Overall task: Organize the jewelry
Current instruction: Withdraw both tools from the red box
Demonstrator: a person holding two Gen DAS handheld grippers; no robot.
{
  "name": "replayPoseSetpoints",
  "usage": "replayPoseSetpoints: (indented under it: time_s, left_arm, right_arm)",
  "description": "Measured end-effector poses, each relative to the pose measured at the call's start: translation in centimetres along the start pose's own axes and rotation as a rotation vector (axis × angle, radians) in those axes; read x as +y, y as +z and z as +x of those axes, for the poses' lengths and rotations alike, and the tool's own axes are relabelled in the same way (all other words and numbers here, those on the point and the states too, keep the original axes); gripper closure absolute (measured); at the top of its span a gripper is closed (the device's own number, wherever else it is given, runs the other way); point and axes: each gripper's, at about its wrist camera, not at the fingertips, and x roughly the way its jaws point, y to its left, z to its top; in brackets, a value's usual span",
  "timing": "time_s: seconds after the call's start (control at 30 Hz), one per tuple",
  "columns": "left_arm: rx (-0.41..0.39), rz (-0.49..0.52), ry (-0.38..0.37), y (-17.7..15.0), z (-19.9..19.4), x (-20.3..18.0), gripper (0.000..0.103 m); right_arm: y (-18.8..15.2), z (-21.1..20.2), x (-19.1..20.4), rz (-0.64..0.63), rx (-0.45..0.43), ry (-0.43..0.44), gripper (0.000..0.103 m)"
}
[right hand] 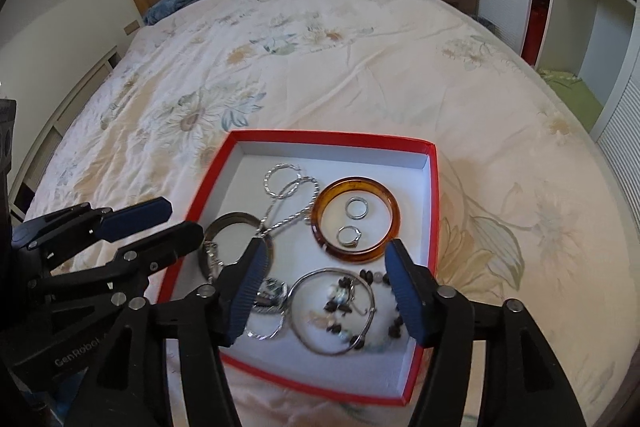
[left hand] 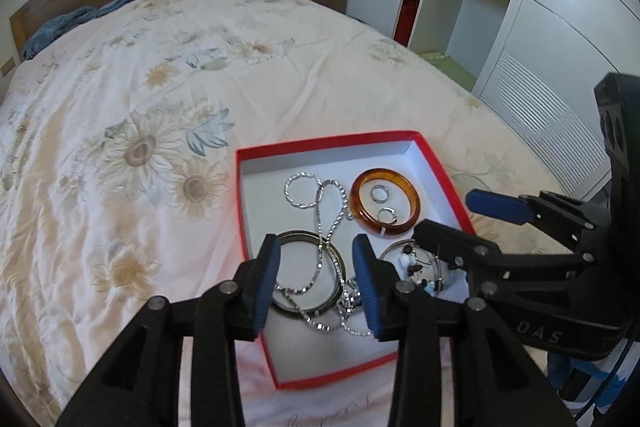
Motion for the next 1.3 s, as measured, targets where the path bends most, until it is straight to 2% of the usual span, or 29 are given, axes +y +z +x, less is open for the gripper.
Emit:
replayPoseSetpoints:
  time_s: [0.43,0.63,1.0,1.3]
  left_arm:
    - [-0.099,-0.041,0.066,-2.0,-7.9,1.0,0.055]
    - [-0.152,-0.07,0.112,-3.1,-11.6,1.7,0.054]
    - [-0.241,-0.125,0.209,-5.6,-18.2,3.1,0.054]
    - [-0.308,-0.167,0.276,-8.8,-23.6,3.8,0.054]
  right_arm:
    - [-2.3,-6.2,2.6,-0.016,-0.06,-0.019,0.027]
    - [-3.4,-9.0,4.7,-0.046,-0.092,-0.023,0.019]
    - [-5.6,-14.3,8.7,-0.101,-0.163,-0.02,0.013]
    - [-7.8,-18.4,11.4,-0.141,-0.22,-0.017,0.01]
